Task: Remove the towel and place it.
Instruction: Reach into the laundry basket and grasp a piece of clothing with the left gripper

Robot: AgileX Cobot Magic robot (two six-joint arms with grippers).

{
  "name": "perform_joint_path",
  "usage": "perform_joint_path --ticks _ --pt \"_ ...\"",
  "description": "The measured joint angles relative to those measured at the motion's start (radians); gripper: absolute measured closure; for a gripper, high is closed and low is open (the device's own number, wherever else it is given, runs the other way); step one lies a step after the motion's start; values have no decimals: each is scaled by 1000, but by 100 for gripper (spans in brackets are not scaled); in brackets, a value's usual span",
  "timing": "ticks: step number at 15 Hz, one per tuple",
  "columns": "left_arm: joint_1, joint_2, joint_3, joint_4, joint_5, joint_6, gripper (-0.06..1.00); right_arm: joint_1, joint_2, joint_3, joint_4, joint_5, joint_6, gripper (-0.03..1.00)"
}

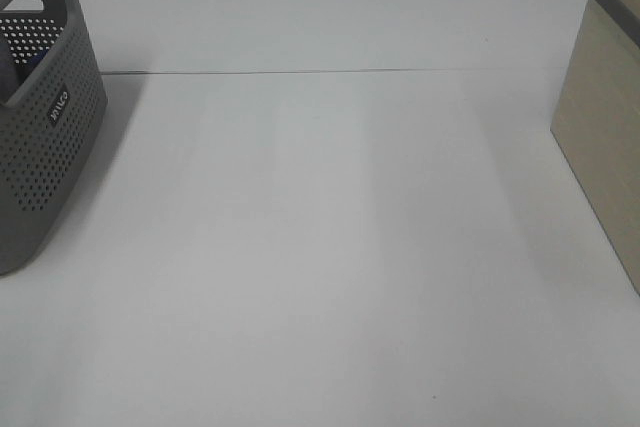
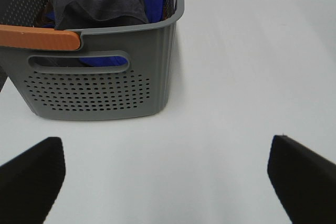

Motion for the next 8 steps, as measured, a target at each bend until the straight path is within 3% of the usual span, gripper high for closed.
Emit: perform_joint_path --ticks 8 --pt "0 0 0 0 0 0 -5 0 0 0 0 0 0 14"
